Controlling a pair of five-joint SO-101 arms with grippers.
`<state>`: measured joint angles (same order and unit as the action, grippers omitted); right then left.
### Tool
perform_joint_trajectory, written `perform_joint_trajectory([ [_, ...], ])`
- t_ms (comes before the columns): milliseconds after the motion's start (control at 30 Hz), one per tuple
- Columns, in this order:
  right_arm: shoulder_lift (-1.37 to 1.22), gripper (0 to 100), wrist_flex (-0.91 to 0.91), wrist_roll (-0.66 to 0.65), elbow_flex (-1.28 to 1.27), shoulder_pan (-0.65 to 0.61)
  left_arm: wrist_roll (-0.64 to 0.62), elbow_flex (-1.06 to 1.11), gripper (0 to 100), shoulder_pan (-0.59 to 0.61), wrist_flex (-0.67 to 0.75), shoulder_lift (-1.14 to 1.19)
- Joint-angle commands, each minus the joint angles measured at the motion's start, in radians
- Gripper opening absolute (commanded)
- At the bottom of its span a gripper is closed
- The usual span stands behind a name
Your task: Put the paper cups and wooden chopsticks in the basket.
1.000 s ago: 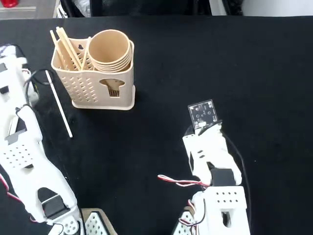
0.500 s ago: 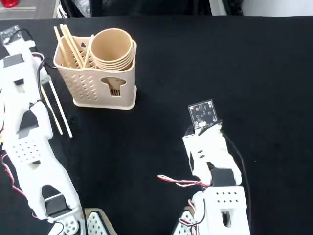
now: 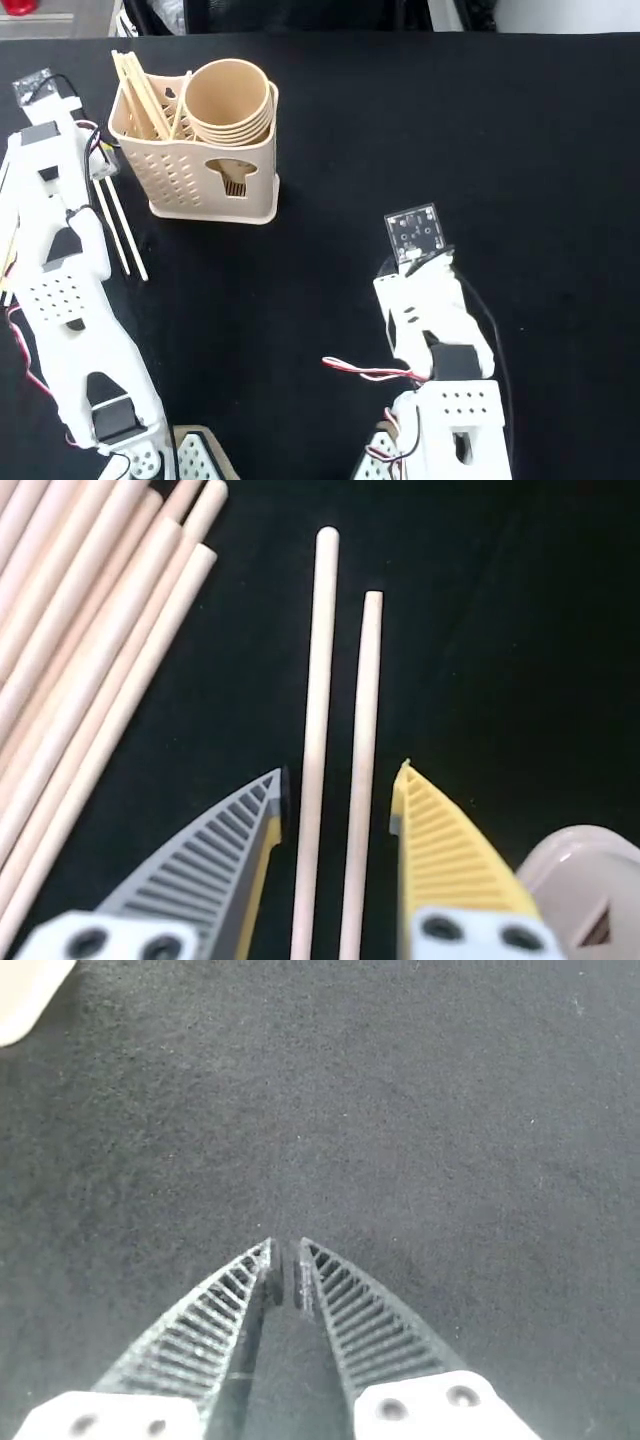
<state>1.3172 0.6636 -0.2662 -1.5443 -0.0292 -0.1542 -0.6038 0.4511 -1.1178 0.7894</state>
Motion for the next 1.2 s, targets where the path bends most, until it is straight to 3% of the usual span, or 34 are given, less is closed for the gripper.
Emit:
perform_joint_trajectory([
  [0,0.015,4.2,-0.018,-0.006,0.01,-0.005,-0.052,-0.048,18,-0.012,0.032,-0.017],
  [400,0.015,4.2,-0.017,-0.006,0.01,-0.005,-0.052,-0.071,18,0.028,0.061,0.109],
  [567,0.015,4.2,-0.017,-0.006,0.008,-0.005,-0.051,-0.156,2,0.036,-0.002,0.15],
  [867,0.015,4.2,-0.017,-0.006,0.008,-0.005,-0.044,-0.191,3,0.058,-0.066,0.14],
  [1000,0.015,4.2,-0.017,-0.006,0.008,-0.005,0.035,-0.199,3,0.058,-0.064,0.14],
  [1167,0.015,4.2,-0.017,-0.006,0.008,-0.005,0.043,-0.269,3,0.07,-0.11,0.14],
])
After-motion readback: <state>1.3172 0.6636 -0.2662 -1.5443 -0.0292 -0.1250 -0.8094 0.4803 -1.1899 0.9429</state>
